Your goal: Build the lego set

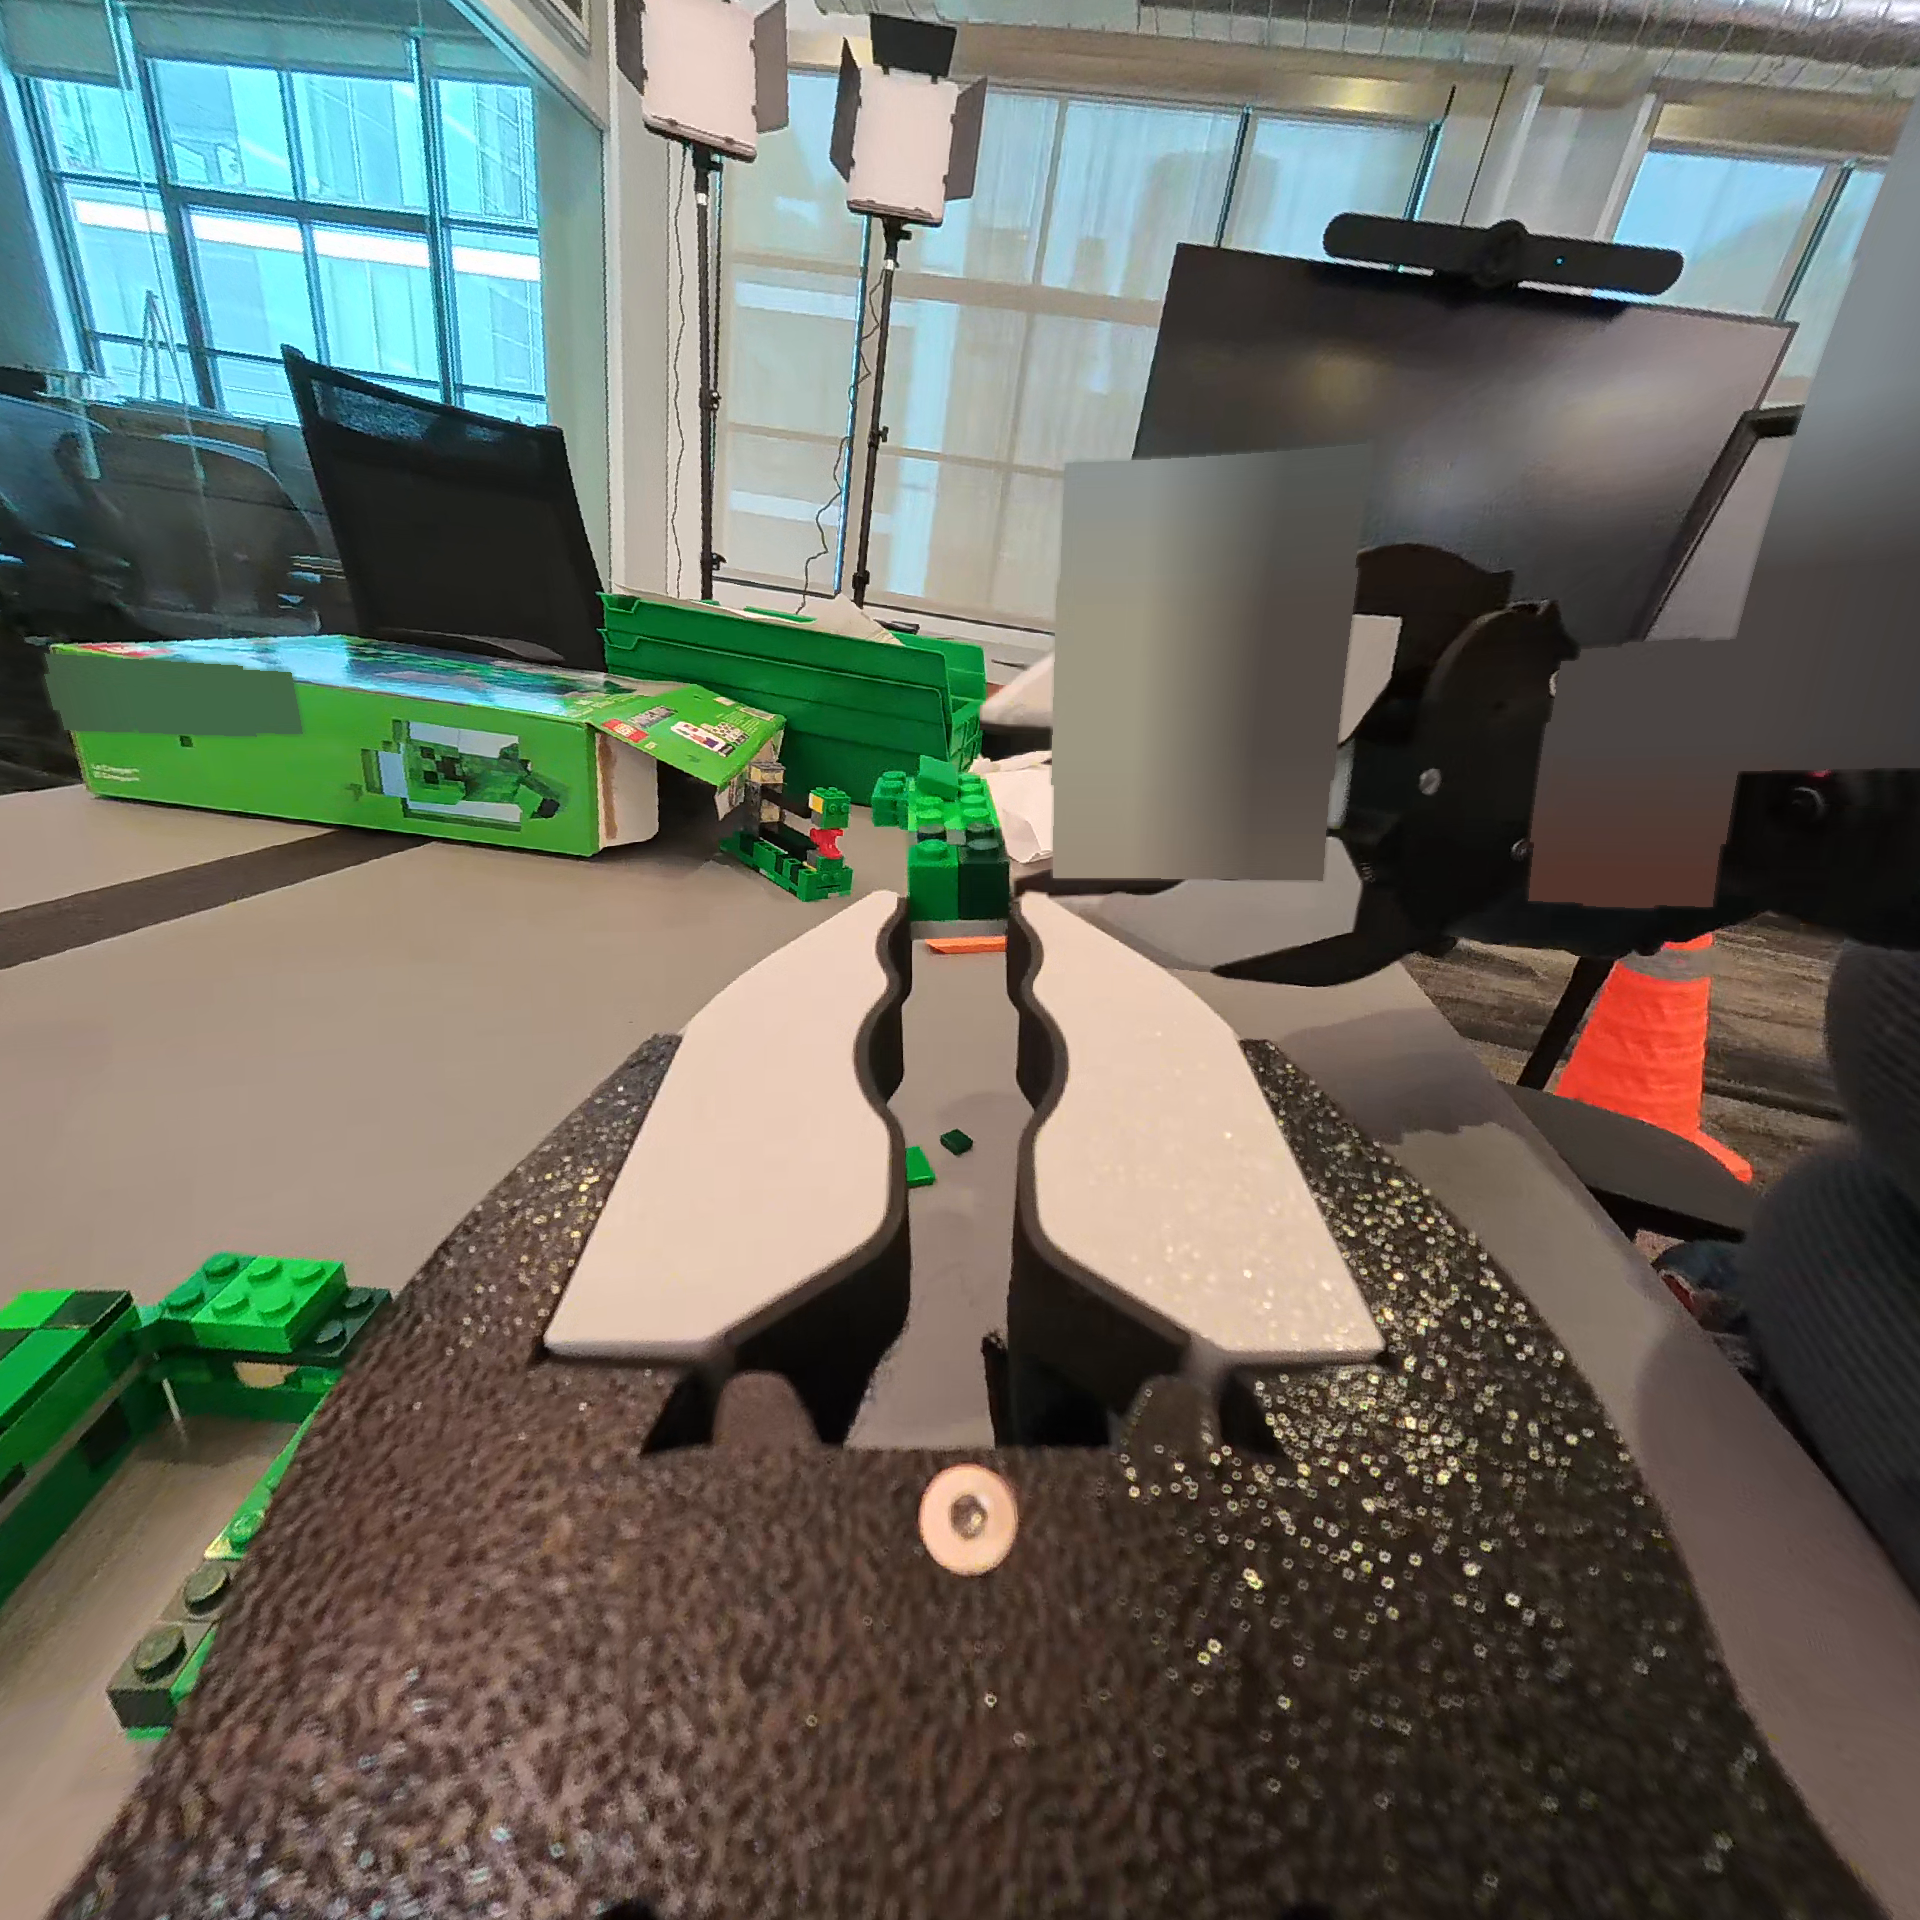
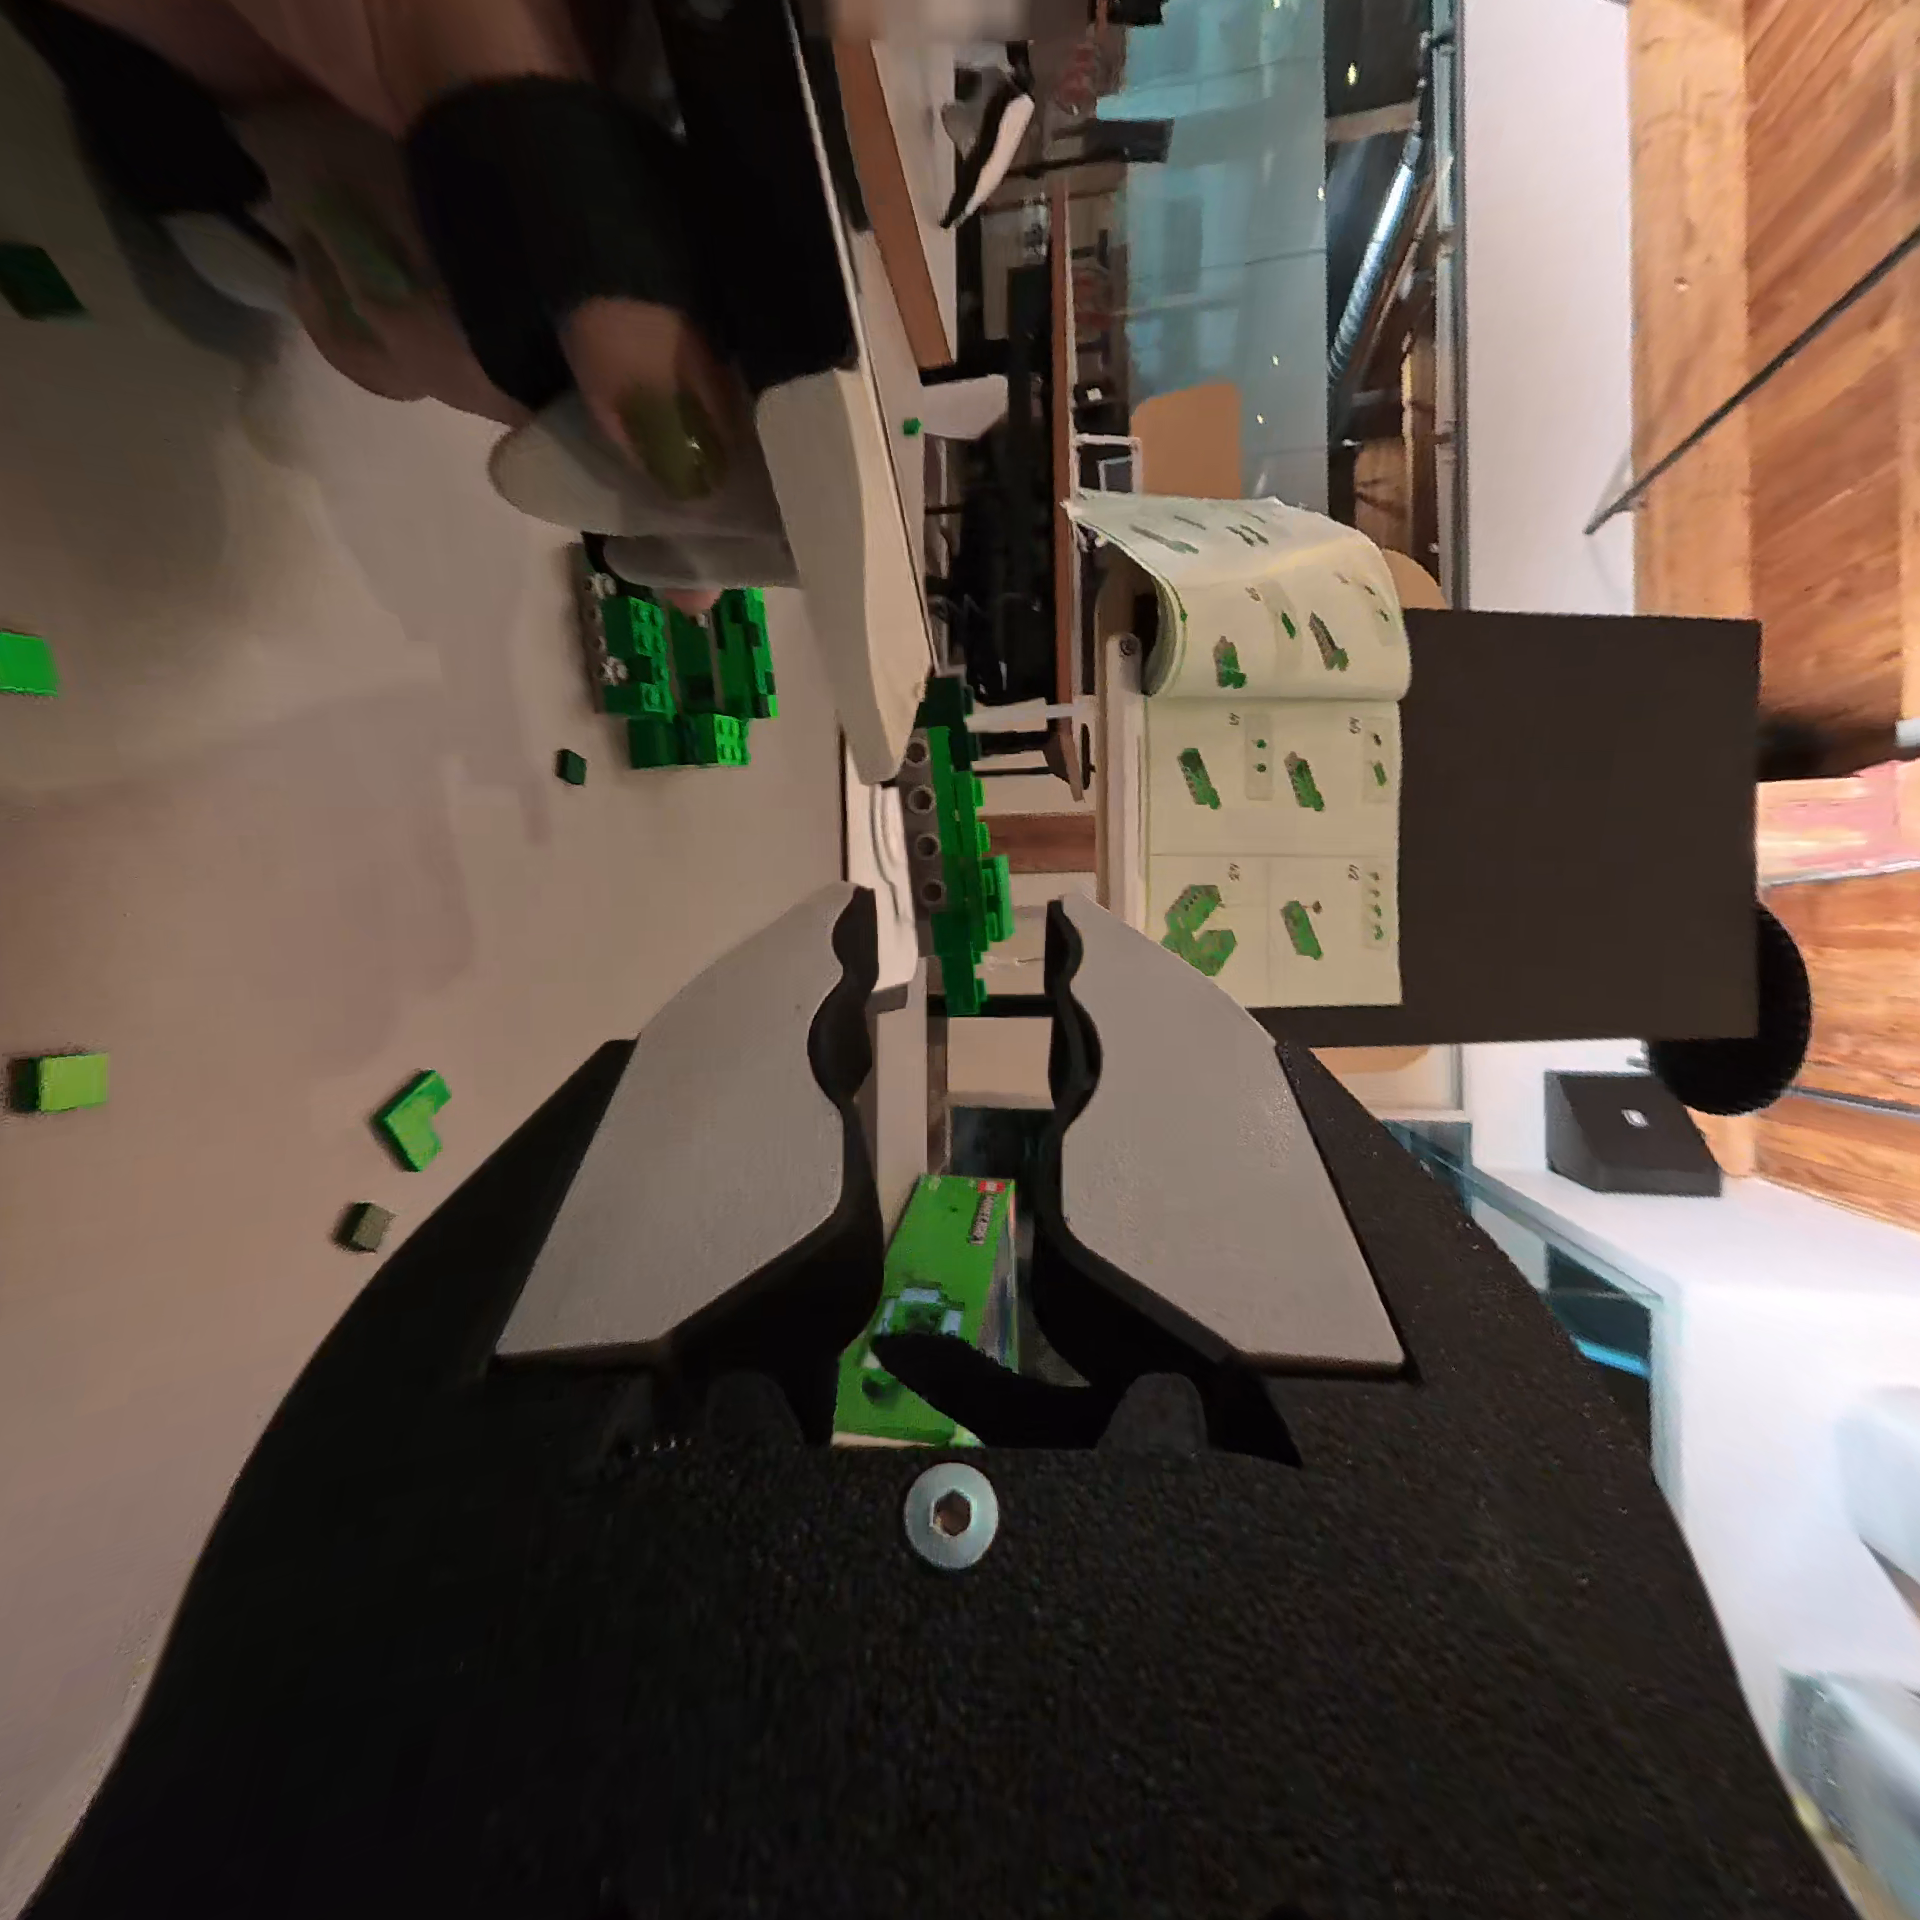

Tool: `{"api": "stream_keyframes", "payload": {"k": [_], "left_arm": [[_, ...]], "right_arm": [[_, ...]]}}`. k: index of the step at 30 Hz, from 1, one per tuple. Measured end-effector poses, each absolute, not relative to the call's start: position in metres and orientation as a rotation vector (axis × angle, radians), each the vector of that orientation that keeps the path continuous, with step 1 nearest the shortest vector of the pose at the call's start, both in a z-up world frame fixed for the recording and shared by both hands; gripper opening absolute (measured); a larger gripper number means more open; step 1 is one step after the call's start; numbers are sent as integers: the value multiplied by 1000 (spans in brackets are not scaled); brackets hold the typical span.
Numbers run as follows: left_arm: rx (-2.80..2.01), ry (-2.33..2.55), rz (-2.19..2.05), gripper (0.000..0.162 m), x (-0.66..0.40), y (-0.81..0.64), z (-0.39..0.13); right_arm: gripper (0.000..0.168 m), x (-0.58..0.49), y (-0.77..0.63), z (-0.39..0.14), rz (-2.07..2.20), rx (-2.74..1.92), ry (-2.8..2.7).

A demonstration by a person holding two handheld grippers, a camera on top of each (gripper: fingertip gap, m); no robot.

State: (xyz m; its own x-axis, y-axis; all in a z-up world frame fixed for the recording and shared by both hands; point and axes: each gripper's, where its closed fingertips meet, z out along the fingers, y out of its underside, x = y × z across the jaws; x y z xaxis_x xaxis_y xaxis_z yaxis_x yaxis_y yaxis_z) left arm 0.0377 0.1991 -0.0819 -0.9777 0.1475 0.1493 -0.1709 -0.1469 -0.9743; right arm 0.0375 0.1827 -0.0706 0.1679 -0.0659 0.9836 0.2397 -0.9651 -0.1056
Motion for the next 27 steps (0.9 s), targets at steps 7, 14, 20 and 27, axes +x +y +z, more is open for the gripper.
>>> {"api": "stream_keyframes", "payload": {"k": [7,14,20,27], "left_arm": [[-13,-1920,2221,16,33,198,-83],[-42,-1940,2204,17,30,196,-85],[-47,-1942,2205,17,29,196,-85],[-108,-2000,2343,31,29,197,-79]], "right_arm": [[19,45,179,-76,-1849,-2258,-168],[19,43,177,-80,-1835,-2331,-200],[17,42,177,-81,-1938,-2322,-298],[17,41,177,-83,-1804,-2334,-216]]}}
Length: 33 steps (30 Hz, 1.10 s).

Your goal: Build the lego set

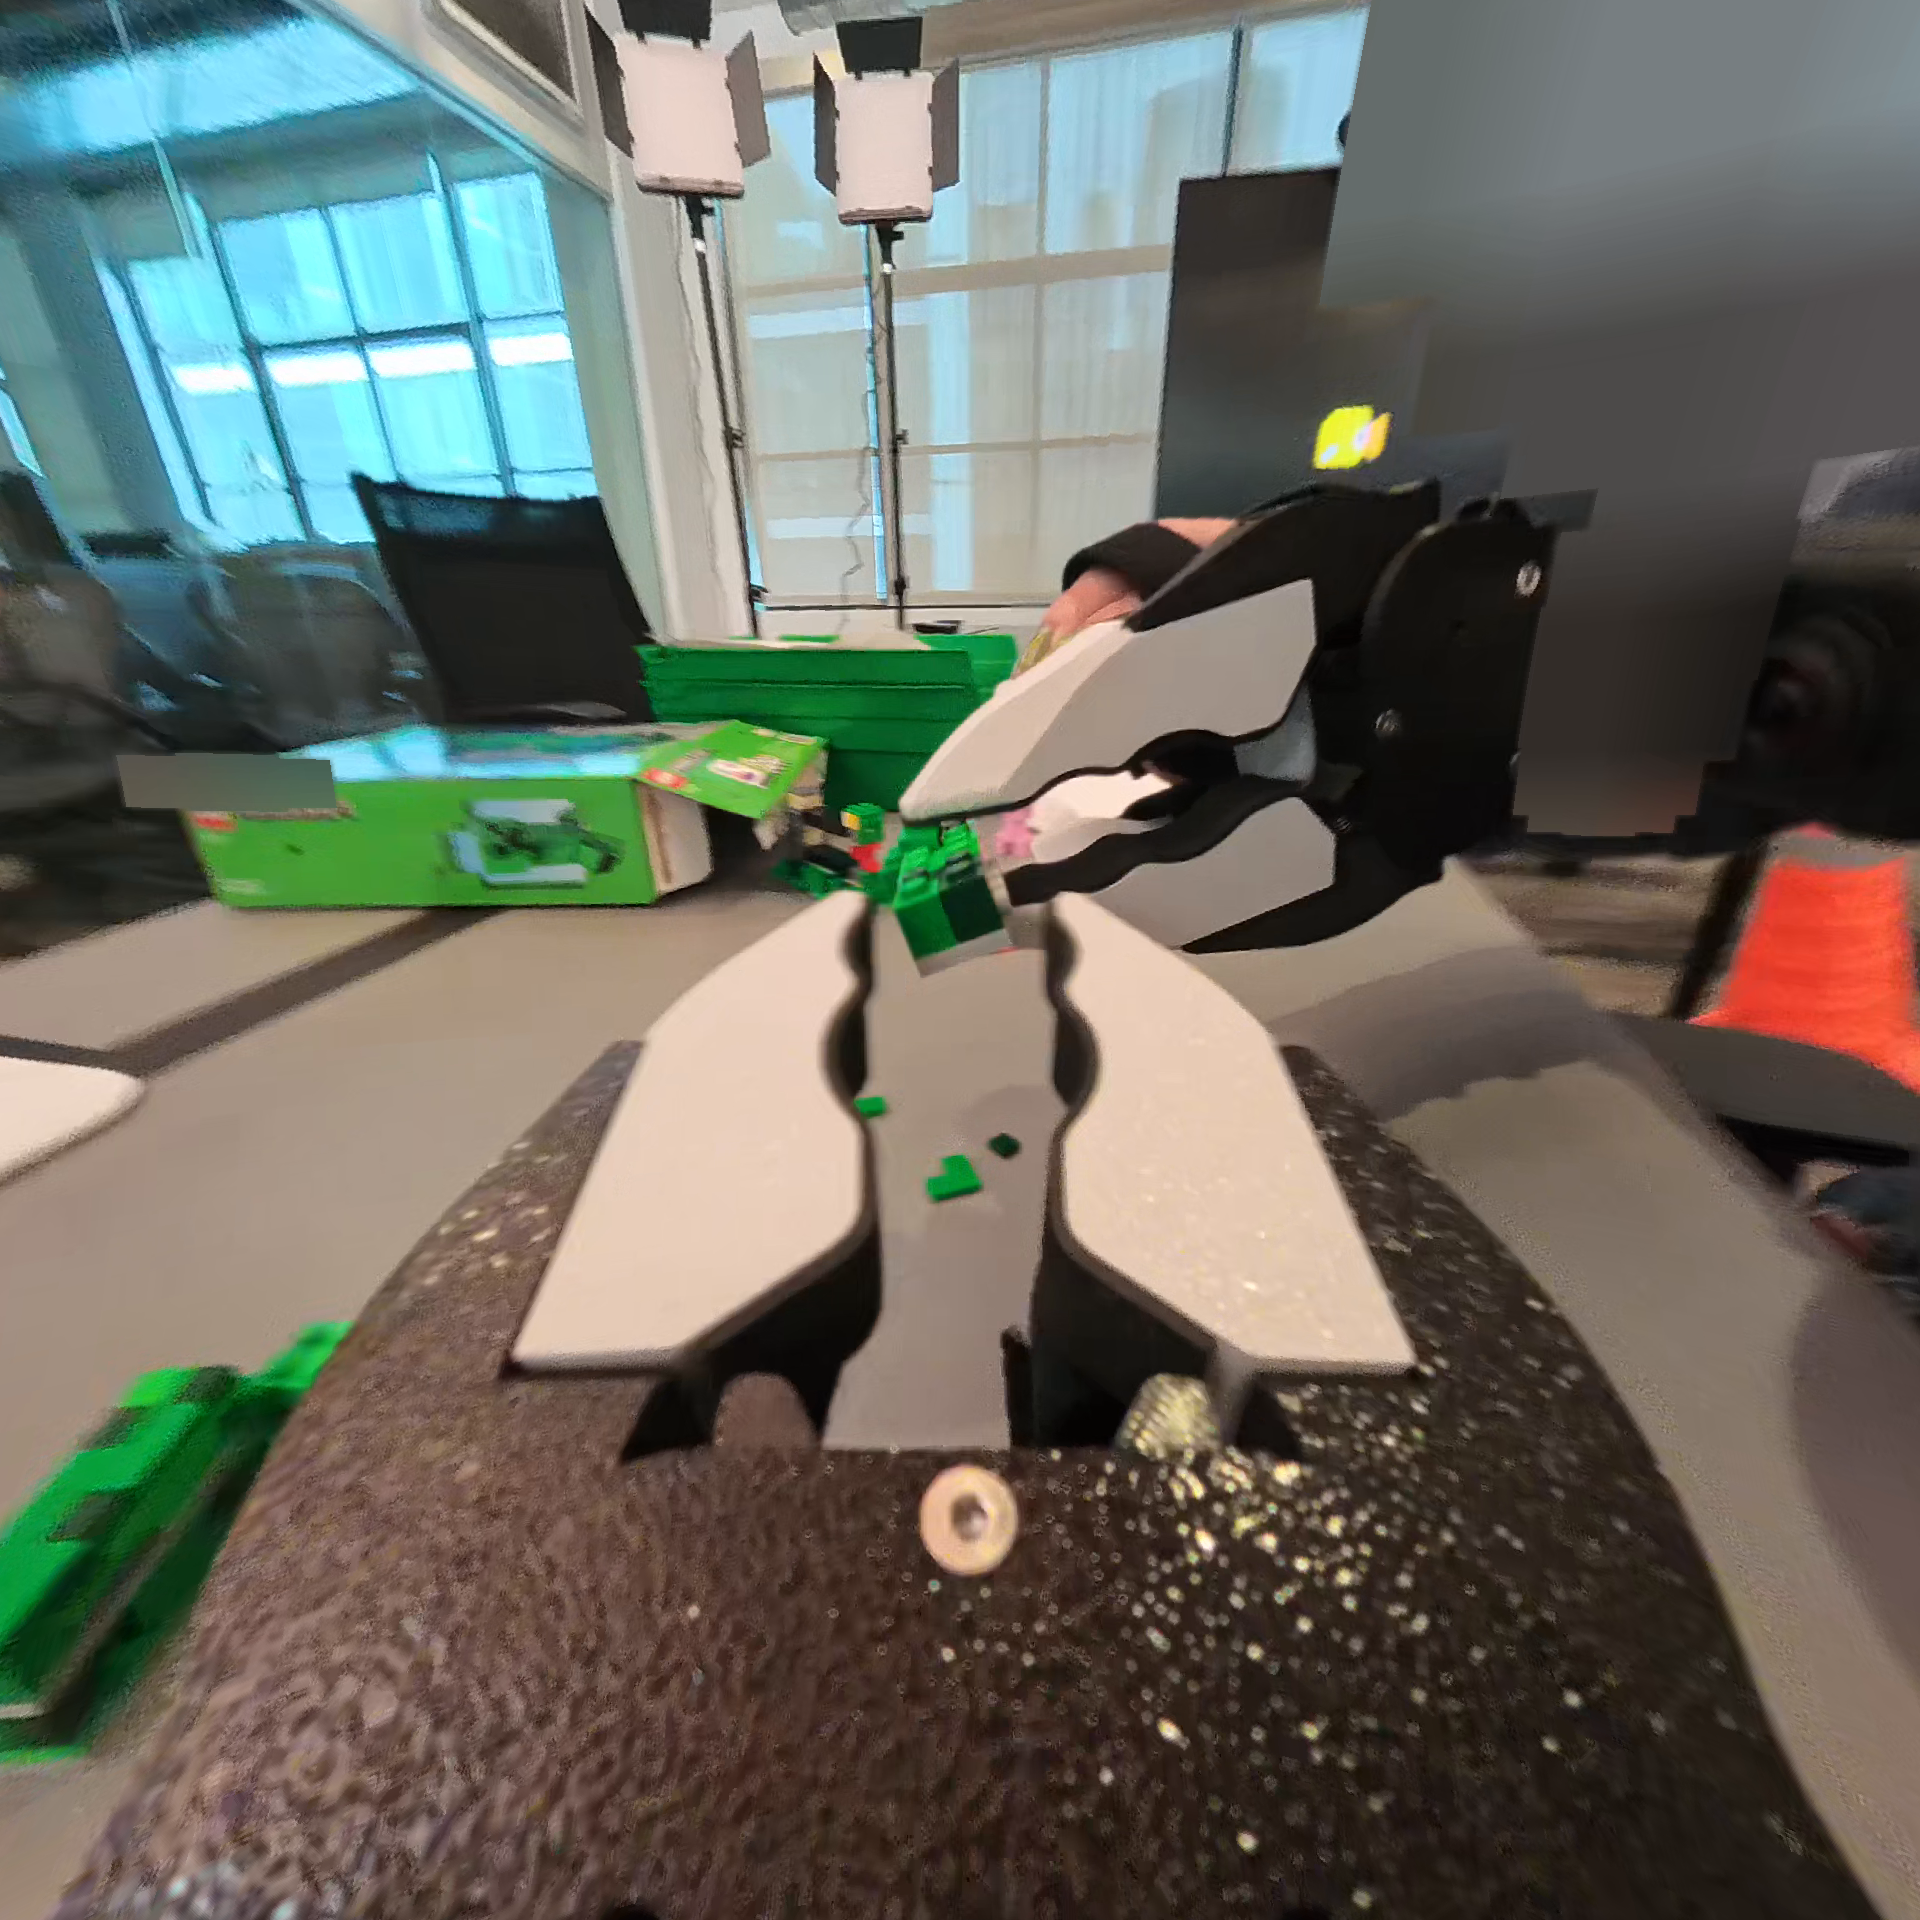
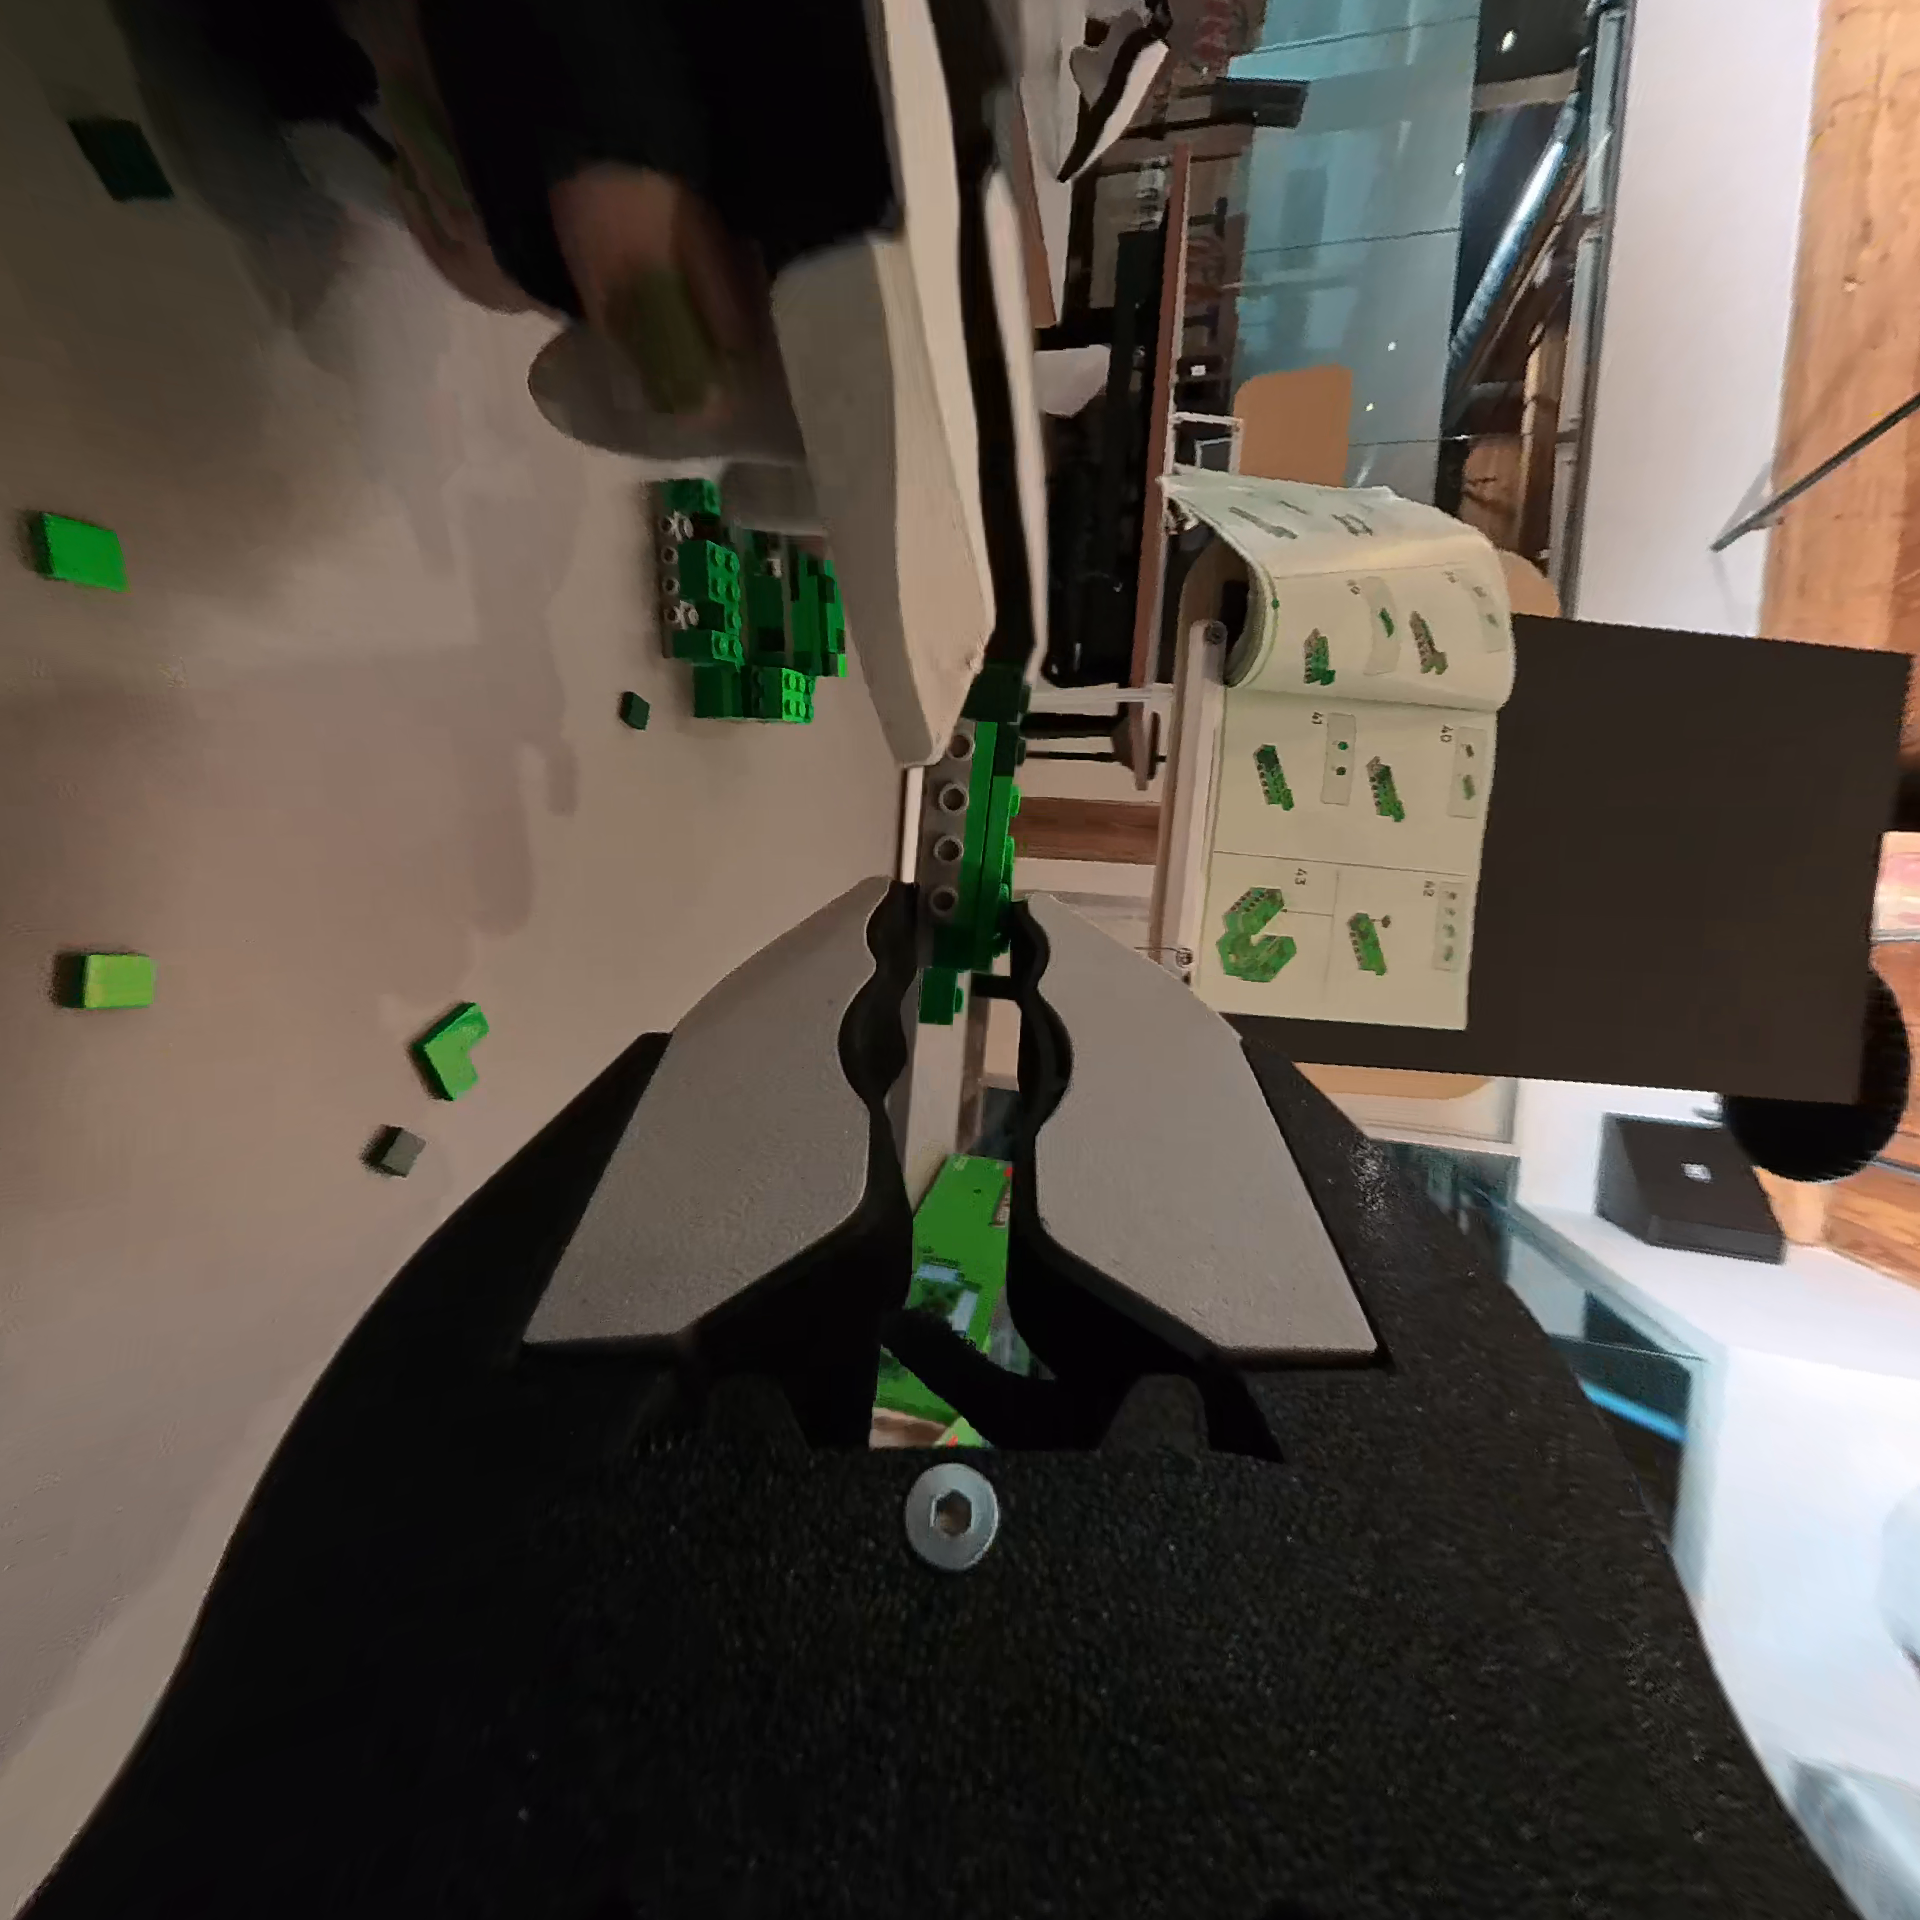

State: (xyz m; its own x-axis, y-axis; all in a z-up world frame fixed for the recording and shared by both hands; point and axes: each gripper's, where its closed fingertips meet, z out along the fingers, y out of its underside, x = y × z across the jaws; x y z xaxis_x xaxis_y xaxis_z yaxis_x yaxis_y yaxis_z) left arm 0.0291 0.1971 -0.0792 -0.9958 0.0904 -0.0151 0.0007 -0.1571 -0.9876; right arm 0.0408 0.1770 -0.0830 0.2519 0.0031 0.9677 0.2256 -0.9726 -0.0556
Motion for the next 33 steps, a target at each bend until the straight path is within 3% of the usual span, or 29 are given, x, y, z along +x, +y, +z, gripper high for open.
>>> {"api": "stream_keyframes", "payload": {"k": [2,5,9,11,14,17,33], "left_arm": [[-217,-2203,2436,50,36,198,-79],[-541,-2580,2496,54,40,199,-88],[-934,-2855,2381,37,31,192,-107],[-1084,-2927,2352,37,28,189,-113],[-1149,-2926,2366,32,21,187,-113],[-1143,-2962,2365,15,24,187,-114],[-1037,-2466,2527,15,-5,198,-90]], "right_arm": [[17,42,172,-87,-1791,-2375,-208],[17,41,166,-96,-1741,-2445,-206],[17,36,167,-105,-1666,-2510,-237],[17,34,167,-107,-1641,-2533,-237],[17,31,167,-110,-1600,-2560,-253],[17,27,169,-115,-1548,-2583,-269],[19,-3,184,-93,-982,-2367,-34]]}}
